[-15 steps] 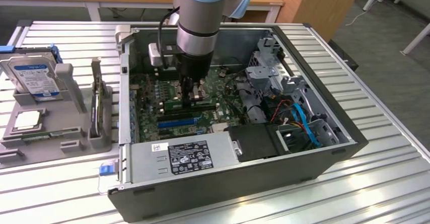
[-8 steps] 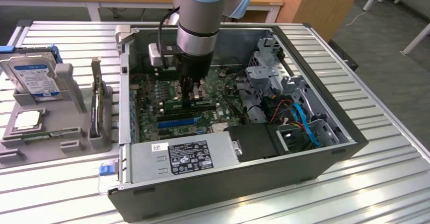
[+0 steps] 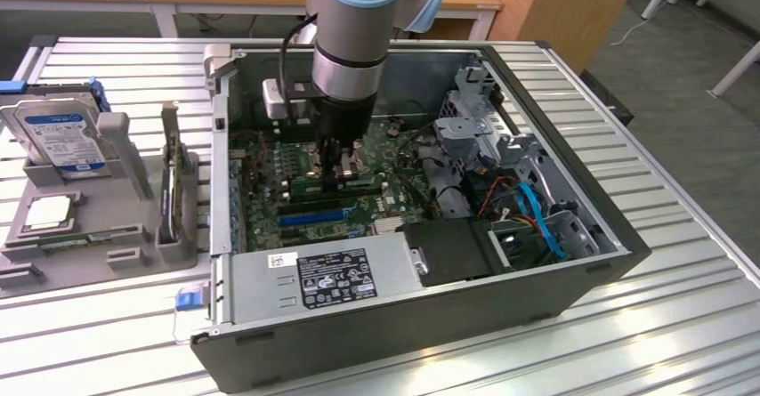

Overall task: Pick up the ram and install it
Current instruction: 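Insert the ram into the slot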

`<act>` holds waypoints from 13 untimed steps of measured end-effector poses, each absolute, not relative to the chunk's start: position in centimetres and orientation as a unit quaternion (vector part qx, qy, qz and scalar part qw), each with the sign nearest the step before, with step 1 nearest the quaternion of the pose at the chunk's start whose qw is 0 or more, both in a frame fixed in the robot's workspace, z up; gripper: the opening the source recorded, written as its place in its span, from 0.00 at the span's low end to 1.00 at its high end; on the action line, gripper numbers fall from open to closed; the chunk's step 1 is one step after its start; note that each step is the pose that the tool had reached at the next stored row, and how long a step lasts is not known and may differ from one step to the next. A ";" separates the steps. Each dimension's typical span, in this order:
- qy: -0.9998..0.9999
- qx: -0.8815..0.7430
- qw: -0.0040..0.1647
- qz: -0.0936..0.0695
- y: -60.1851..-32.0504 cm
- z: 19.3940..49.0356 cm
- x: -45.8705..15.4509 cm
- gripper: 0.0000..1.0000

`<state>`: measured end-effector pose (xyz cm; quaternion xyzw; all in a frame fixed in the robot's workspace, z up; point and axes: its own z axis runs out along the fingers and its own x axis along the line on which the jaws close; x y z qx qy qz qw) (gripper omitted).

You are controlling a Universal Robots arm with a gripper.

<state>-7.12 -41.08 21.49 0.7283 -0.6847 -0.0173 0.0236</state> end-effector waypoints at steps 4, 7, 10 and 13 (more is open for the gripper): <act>-0.685 0.728 0.023 -0.017 -41.1 21.4 -7.2 0.14; -0.685 0.728 0.023 -0.017 -41.1 21.2 -7.3 0.14; -0.685 0.728 0.024 -0.017 -41.1 21.1 -7.4 0.14; -0.685 0.728 0.024 -0.017 -41.1 21.1 -7.4 0.14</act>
